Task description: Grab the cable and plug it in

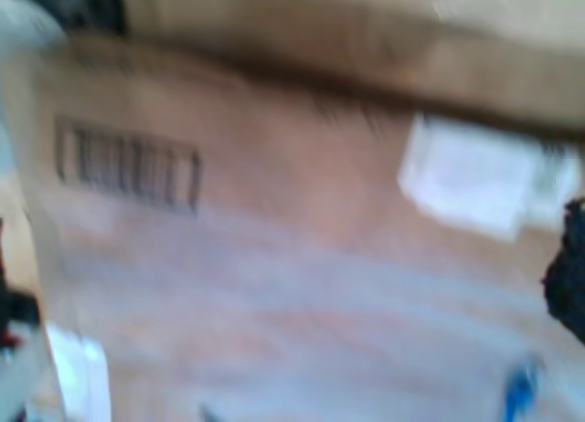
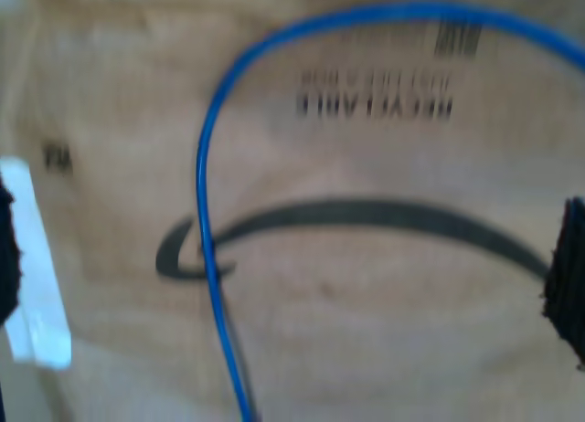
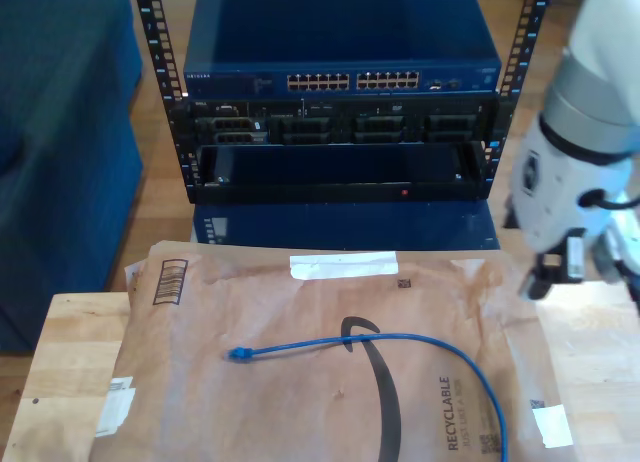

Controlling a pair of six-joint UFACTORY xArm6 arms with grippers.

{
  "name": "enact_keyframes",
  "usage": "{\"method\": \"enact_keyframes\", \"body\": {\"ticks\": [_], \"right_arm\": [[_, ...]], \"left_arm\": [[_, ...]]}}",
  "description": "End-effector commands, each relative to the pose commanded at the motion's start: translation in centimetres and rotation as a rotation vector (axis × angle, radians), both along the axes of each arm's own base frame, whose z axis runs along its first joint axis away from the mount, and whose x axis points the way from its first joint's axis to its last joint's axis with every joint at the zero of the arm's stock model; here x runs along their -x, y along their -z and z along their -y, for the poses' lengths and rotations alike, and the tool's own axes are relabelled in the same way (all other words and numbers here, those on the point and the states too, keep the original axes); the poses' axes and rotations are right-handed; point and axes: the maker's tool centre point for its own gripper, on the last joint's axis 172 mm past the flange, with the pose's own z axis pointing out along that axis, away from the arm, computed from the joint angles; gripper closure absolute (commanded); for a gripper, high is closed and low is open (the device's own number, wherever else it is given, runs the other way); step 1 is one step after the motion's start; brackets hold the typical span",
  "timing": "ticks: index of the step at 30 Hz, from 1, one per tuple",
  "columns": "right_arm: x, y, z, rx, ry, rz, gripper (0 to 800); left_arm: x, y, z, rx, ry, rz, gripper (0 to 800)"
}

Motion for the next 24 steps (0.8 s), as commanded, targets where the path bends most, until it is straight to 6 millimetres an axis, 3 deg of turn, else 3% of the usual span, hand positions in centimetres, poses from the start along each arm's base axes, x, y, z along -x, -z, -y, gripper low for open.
{"method": "enact_keyframes", "body": {"ticks": [2, 5, 12, 16, 17, 20, 24], "right_arm": [[-0.2, -0.7, -2.1, -0.083, 0.002, -0.002, 4], [-1.4, -1.3, -3.5, -0.141, -0.022, 0.043, 4], [-1.2, 0.7, -7.6, -0.315, -0.162, -0.010, 4], [-4.1, 3.3, -7.7, -0.320, -0.099, 0.091, 6], [-4.5, 3.7, -8.6, -0.317, -0.106, 0.114, 6], [-4.6, 6.2, -11.0, -0.301, -0.143, 0.096, 7], [-4.4, 9.3, -11.8, -0.277, -0.152, 0.060, 8]], "left_arm": [[-0.6, -0.4, 0.7, 0.028, -0.004, 0.012, 0], [-1.1, -0.2, 1.5, 0.068, -0.012, 0.015, 0], [-1.9, 0.5, 2.6, 0.113, -0.010, -0.001, 0], [-2.2, 0.6, 3.8, 0.109, 0.012, -0.010, 0], [-2.2, 0.7, 4.1, 0.107, 0.007, -0.019, 0], [-2.3, 0.7, 5.4, 0.099, 0.014, -0.039, 0], [-2.6, 0.8, 7.4, 0.085, 0.039, -0.061, 0]]}}
